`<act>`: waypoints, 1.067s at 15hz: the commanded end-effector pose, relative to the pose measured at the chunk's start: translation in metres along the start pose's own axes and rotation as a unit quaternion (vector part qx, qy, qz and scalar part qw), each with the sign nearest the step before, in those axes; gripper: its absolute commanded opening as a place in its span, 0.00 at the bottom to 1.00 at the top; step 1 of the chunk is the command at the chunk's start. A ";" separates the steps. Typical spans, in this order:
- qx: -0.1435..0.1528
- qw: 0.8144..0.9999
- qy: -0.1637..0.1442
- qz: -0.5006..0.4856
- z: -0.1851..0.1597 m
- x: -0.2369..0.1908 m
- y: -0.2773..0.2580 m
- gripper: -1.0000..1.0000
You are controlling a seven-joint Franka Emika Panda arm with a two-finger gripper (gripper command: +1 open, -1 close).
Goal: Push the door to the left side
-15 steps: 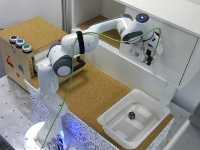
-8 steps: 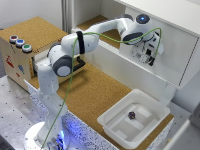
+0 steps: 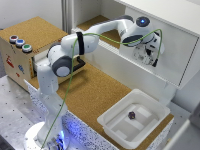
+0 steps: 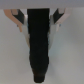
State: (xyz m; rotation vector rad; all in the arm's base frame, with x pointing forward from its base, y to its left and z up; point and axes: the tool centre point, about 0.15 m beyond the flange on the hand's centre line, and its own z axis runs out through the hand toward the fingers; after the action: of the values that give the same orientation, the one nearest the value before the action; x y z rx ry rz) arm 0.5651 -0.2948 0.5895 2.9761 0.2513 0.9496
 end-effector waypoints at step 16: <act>-0.021 0.995 0.073 -0.063 0.026 0.019 -0.260 0.00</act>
State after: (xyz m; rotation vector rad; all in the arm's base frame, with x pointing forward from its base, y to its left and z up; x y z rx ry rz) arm 0.5645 -0.1193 0.5899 2.9879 0.4931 1.0837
